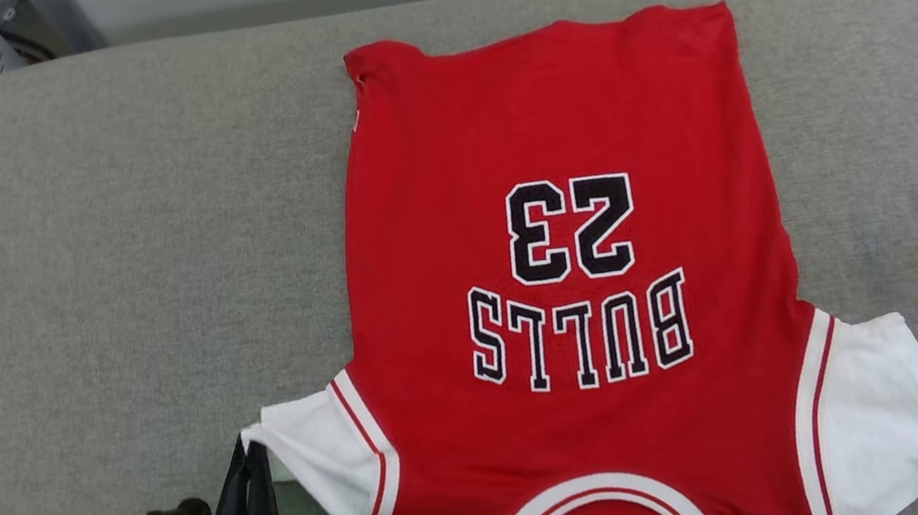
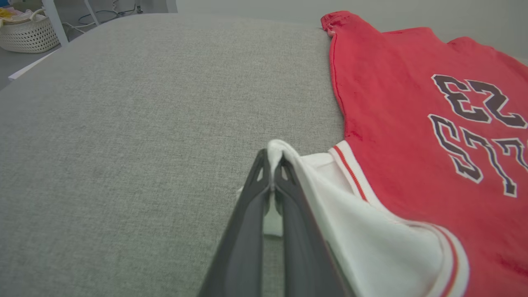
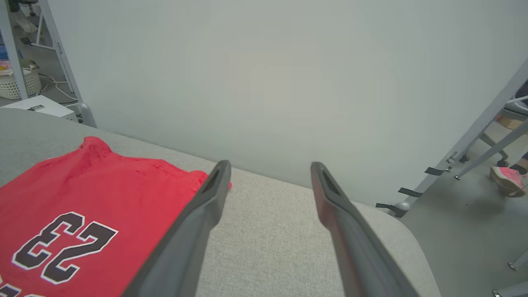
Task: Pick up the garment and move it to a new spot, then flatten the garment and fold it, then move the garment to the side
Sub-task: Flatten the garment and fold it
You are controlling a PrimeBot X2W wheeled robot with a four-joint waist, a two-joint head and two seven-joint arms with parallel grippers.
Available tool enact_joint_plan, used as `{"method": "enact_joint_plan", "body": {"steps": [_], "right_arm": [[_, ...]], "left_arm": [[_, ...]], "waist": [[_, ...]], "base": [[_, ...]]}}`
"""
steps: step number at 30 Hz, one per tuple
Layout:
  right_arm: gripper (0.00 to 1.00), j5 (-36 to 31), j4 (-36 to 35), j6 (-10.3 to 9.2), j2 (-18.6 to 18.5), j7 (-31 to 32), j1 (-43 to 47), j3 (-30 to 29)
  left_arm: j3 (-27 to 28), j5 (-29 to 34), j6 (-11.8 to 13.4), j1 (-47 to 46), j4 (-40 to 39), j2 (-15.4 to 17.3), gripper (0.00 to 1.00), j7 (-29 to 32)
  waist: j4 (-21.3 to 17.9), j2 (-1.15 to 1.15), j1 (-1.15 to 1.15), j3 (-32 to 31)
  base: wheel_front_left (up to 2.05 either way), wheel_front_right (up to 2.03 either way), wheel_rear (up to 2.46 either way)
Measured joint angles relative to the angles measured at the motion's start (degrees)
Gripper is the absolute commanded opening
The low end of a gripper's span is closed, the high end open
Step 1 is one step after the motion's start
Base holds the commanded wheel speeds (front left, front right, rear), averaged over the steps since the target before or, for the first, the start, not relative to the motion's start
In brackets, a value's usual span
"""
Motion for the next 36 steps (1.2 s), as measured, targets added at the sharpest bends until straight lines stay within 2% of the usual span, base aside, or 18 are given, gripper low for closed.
{"method": "enact_joint_plan", "body": {"steps": [2,3,5,6,9,10,13,14,18,22,27,28,36], "right_arm": [[1.00,1.3,-0.3,0.00,-1.0,5.7,-6.6,1.5],[1.00,3.0,0.5,0.00,-2.5,12.7,-12.6,4.3],[1.00,5.2,2.3,0.00,-4.2,19.0,-19.0,7.7],[1.00,7.1,7.1,0.00,-5.7,29.1,-28.2,12.1],[1.00,8.5,12.4,0.00,-6.3,37.6,-34.8,15.4],[1.00,8.8,17.5,0.00,-6.1,44.0,-40.2,17.5],[1.00,8.6,21.5,0.00,-5.4,48.1,-44.5,18.4],[1.00,8.3,24.6,0.00,-3.9,49.8,-47.3,18.9],[1.00,6.9,27.9,0.00,-3.1,50.2,-49.0,20.1],[1.00,6.2,30.1,-0.03,-4.2,50.3,-48.7,22.1],[1.00,8.3,29.3,-0.07,-6.4,50.1,-48.6,22.8],[0.00,8.5,29.1,-0.07,-6.8,49.9,-48.6,22.8],[0.00,9.8,29.2,-0.07,-6.8,45.4,-48.2,25.1]], "left_arm": [[0.1,0.9,-0.6,-1.3,-0.9,-1.0,0.00,0.0],[0.4,1.9,-1.1,-2.4,-1.5,-2.0,0.00,0.0],[0.6,3.0,-1.6,-3.4,-2.3,-3.3,0.00,0.0],[1.0,4.4,-2.6,-4.7,-3.3,-5.2,0.00,0.0],[1.3,6.1,-3.5,-5.8,-4.3,-6.7,0.00,0.0],[1.7,7.3,-4.6,-6.9,-5.5,-8.3,0.00,0.0],[2.0,8.3,-5.3,-7.9,-6.5,-9.4,0.00,0.0],[2.0,9.2,-6.1,-8.7,-7.0,-10.2,0.00,0.0],[2.0,10.0,-6.8,-9.9,-7.4,-11.0,0.00,0.0],[2.0,10.1,-7.1,-10.8,-7.6,-11.5,0.00,-0.2],[2.4,10.5,-7.5,-11.1,-7.6,-11.7,0.00,-0.5],[2.5,10.5,-7.5,-11.1,-7.6,-11.7,0.00,-0.5],[3.6,11.2,-7.7,-11.1,-6.8,-11.8,0.00,-0.4]], "waist": [[0.9,0.00,0.00,1.7],[1.8,0.00,0.00,3.3],[2.8,0.00,0.01,5.2],[4.5,0.00,0.01,8.0],[6.1,0.00,0.01,10.7],[7.7,0.00,0.01,13.5],[9.3,0.00,0.01,16.2],[10.7,0.00,0.01,18.8],[12.6,0.00,0.02,22.1],[14.3,0.00,0.01,24.8],[15.9,0.00,0.00,26.5],[16.0,0.00,0.00,26.6],[14.9,0.00,0.01,24.8]], "base": [[0.00,0.00,0.00],[0.00,0.00,0.00],[0.00,0.00,0.00],[0.00,0.00,0.00],[0.00,0.00,0.00],[0.00,0.00,0.00],[0.00,0.00,0.00],[0.00,0.00,0.00],[0.00,0.00,0.00],[0.00,0.00,0.00],[0.00,0.00,0.00],[0.00,0.00,0.00],[0.00,0.00,0.00]]}}
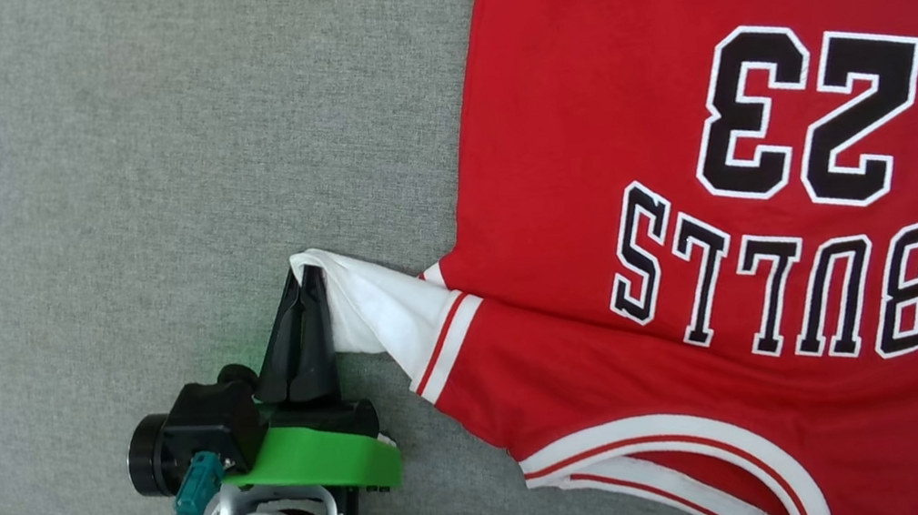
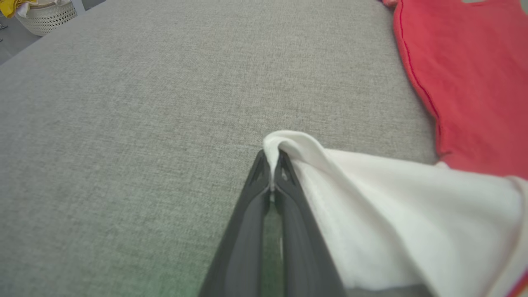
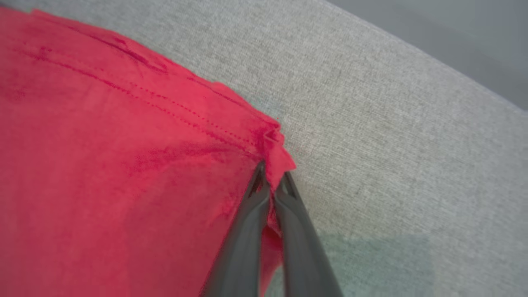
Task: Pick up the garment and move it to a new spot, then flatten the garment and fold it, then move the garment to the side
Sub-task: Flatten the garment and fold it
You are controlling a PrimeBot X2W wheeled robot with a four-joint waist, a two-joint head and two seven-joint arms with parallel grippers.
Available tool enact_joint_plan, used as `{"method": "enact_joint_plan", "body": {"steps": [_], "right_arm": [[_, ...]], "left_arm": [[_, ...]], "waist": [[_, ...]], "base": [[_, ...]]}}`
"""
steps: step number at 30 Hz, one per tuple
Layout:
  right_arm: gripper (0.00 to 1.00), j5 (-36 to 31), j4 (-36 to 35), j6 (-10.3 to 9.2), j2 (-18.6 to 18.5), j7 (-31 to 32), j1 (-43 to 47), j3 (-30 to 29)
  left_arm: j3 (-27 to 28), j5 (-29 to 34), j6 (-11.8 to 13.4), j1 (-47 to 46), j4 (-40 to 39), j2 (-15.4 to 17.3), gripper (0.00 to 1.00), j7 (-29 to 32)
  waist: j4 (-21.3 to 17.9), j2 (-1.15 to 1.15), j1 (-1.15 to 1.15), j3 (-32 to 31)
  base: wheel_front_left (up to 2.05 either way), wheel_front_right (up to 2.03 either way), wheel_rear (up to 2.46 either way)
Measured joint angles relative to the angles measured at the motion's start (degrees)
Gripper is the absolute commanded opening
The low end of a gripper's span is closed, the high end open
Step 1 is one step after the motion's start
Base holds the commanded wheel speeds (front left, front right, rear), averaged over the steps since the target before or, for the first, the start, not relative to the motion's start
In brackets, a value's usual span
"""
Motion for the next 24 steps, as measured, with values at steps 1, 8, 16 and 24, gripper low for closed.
{"method": "enact_joint_plan", "body": {"steps": [1,8,16,24], "right_arm": [[0.00,0.0,0.0,0.00,0.1,-0.7,0.1,0.3],[0.00,2.1,-1.1,0.02,-1.5,-8.6,3.4,2.5],[0.00,8.0,-7.1,0.04,-6.6,-17.6,15.4,3.9],[0.00,11.3,-13.6,0.04,-10.7,-25.5,33.3,1.0]], "left_arm": [[0.1,0.1,-0.2,0.0,0.2,0.0,0.00,0.0],[0.6,0.6,-0.4,1.1,1.3,0.0,0.00,0.0],[2.2,1.5,-0.8,5.8,3.4,0.0,0.00,0.0],[4.3,2.4,-1.1,9.8,4.8,0.6,0.00,0.1]], "waist": [[-0.1,0.00,0.00,-0.4],[-1.2,0.00,0.00,-4.6],[-3.1,0.00,0.00,-11.8],[-6.7,0.00,-0.01,-18.4]], "base": [[0.00,0.00,0.00],[0.00,0.00,0.00],[0.00,0.00,0.00],[0.00,0.00,0.00]]}}
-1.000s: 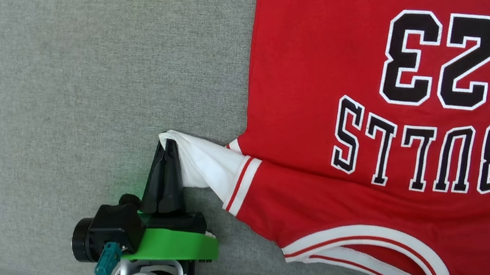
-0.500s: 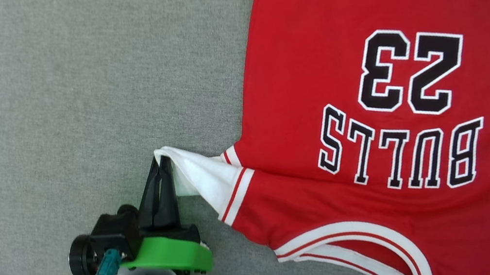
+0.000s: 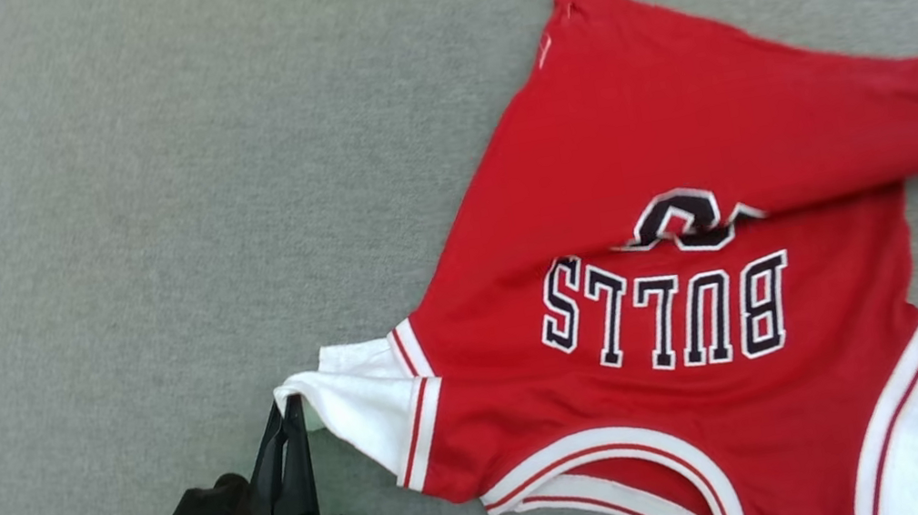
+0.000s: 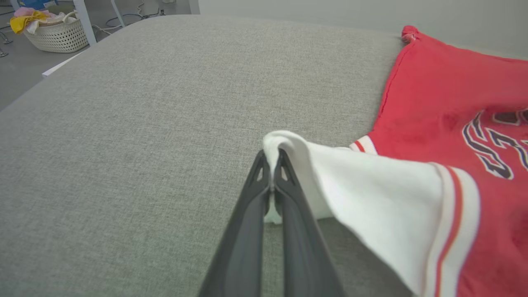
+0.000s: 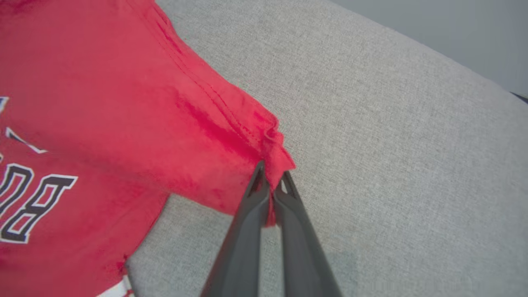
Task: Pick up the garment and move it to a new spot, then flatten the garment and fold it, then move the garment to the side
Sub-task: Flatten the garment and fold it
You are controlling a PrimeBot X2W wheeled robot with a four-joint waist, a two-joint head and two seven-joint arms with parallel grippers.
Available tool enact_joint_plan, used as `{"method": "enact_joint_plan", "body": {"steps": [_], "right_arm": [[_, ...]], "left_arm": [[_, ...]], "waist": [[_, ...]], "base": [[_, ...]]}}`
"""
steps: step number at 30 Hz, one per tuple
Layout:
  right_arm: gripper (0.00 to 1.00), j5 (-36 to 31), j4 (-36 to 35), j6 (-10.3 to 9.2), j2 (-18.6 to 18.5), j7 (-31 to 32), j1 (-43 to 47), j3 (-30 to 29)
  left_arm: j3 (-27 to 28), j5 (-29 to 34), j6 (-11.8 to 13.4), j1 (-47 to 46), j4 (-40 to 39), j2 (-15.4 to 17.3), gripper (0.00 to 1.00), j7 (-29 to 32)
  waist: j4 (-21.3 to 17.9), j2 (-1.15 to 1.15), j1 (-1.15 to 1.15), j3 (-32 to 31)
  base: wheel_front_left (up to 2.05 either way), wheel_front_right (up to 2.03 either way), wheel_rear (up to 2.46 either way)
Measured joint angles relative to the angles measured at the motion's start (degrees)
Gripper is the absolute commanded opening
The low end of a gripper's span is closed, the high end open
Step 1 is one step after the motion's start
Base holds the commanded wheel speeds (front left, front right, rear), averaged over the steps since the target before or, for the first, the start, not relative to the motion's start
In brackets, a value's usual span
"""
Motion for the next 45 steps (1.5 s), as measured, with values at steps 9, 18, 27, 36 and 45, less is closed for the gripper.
{"method": "enact_joint_plan", "body": {"steps": [9,18,27,36,45], "right_arm": [[0.00,0.2,-5.7,0.01,1.3,-3.8,21.7,-9.4],[0.00,-2.0,-6.8,0.01,10.3,-2.6,41.6,-17.5],[1.00,-6.3,-4.9,0.03,17.6,-1.2,46.4,-20.8],[1.00,-10.7,-19.1,0.02,14.8,-4.8,36.2,-30.2],[1.00,-11.4,-23.7,0.02,8.8,6.0,17.3,-20.6]], "left_arm": [[1.6,0.2,-0.2,2.1,1.1,0.8,0.00,0.0],[2.1,0.2,-0.3,3.1,1.6,1.1,0.00,0.0],[2.3,0.5,-0.8,2.9,1.9,1.3,0.00,0.0],[2.0,1.5,-1.1,2.3,1.3,1.2,0.00,0.0],[0.4,2.0,-1.3,-0.7,-0.7,0.8,0.00,0.0]], "waist": [[-5.5,0.00,0.00,-5.0],[-9.7,0.00,0.00,-7.7],[-10.2,0.00,0.00,-7.2],[-8.7,0.00,0.00,-7.1],[-6.6,0.00,0.00,-3.4]], "base": [[0.00,0.00,0.00],[0.00,0.00,0.00],[0.00,0.00,0.00],[0.00,0.00,0.00],[0.00,0.00,0.00]]}}
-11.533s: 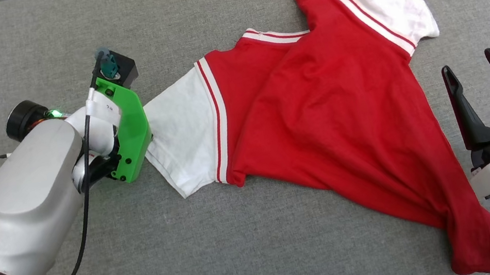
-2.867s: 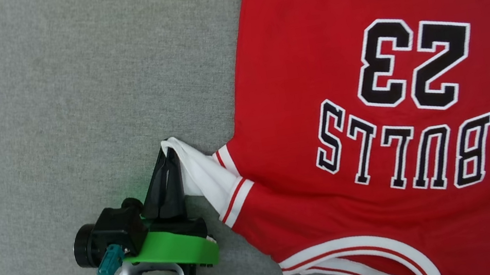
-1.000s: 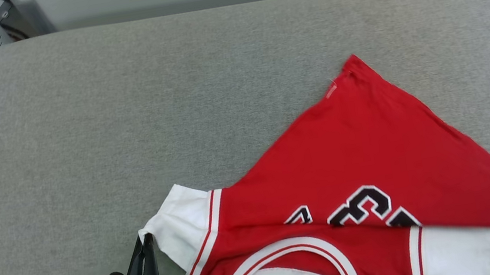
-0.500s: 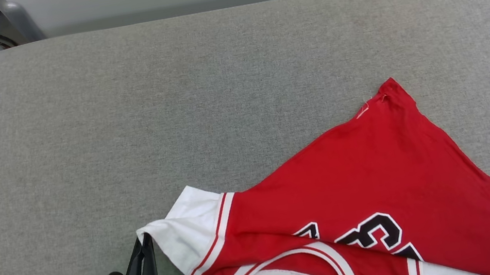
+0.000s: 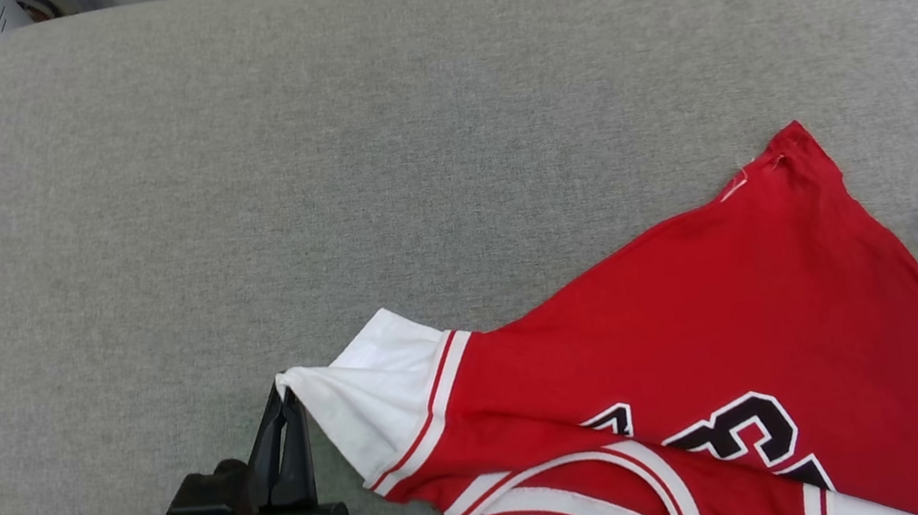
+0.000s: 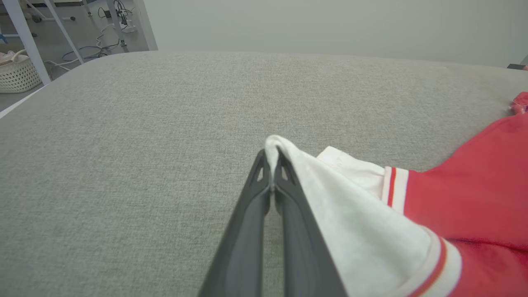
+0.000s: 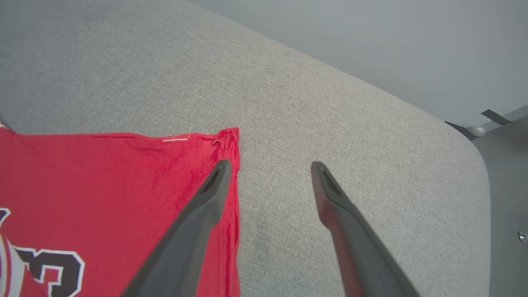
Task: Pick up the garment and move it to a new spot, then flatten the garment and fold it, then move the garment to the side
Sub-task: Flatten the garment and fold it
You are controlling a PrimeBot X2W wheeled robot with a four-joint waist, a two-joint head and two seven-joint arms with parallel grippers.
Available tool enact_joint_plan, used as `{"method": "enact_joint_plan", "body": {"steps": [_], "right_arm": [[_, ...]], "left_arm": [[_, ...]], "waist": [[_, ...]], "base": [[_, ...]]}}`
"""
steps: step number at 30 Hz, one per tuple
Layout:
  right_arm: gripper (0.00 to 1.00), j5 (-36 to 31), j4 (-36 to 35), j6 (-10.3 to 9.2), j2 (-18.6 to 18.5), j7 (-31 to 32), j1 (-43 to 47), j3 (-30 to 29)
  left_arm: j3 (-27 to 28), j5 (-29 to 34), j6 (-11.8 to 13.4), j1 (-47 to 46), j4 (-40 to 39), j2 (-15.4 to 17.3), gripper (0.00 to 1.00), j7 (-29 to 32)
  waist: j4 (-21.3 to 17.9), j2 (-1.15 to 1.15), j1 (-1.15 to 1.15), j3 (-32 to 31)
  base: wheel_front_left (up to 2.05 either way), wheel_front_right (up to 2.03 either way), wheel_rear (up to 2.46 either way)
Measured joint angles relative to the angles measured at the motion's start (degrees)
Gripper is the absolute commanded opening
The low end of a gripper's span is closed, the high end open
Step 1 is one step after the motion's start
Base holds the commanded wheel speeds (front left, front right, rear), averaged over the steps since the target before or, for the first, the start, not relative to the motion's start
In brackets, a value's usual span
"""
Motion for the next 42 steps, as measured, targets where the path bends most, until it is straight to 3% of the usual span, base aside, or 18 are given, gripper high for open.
{"method": "enact_joint_plan", "body": {"steps": [3,4,6,15,21,22,23,35,42], "right_arm": [[1.00,1.1,2.6,0.00,-0.8,5.9,-6.1,6.4],[1.00,2.0,7.1,0.00,-0.9,10.9,-11.8,12.5],[1.00,1.9,10.1,0.00,-0.9,12.4,-14.9,15.7],[1.00,2.0,23.3,0.00,2.1,12.1,-23.8,25.5],[1.00,2.9,26.4,-0.08,-0.6,11.1,-26.7,33.1],[0.53,3.5,26.5,-0.07,-0.9,10.7,-26.9,33.7],[0.00,4.2,26.6,-0.07,-1.3,10.1,-27.3,34.3],[0.00,9.7,26.3,-0.07,-1.9,-3.2,-25.5,36.6],[0.00,11.6,20.6,-0.05,-4.1,-11.0,-23.2,32.1]], "left_arm": [[-0.6,0.2,0.0,-1.3,-0.5,-0.4,0.00,0.0],[-1.4,0.3,-0.1,-2.4,-1.1,-0.6,0.00,0.0],[-1.9,0.3,-0.2,-2.9,-1.4,-0.7,0.00,0.0],[-3.5,0.4,-0.1,-5.1,-2.0,-1.1,0.00,0.0],[-4.2,0.4,0.2,-5.7,-1.9,-1.3,0.00,0.0],[-4.2,0.4,0.3,-5.7,-1.9,-1.3,0.00,0.0],[-4.1,0.4,0.5,-5.7,-1.8,-1.3,0.00,0.0],[-3.3,0.4,0.7,-5.3,-1.8,-1.4,0.00,0.0],[-1.7,1.5,0.3,-5.0,-5.5,0.5,0.00,0.0]], "waist": [[1.1,0.00,0.00,1.5],[2.3,0.00,0.00,2.9],[3.0,0.00,0.00,3.9],[5.7,0.00,0.00,8.0],[7.2,0.00,0.00,9.9],[7.3,0.00,0.00,10.0],[7.4,0.00,0.00,10.0],[5.8,0.00,0.01,5.5],[3.6,0.00,0.01,0.8]], "base": [[0.00,0.00,0.00],[0.00,0.00,0.00],[0.00,0.00,0.00],[0.00,0.00,0.00],[0.00,0.00,0.00],[0.00,0.00,0.00],[0.00,0.00,0.00],[0.00,0.00,0.00],[0.00,0.00,0.00]]}}
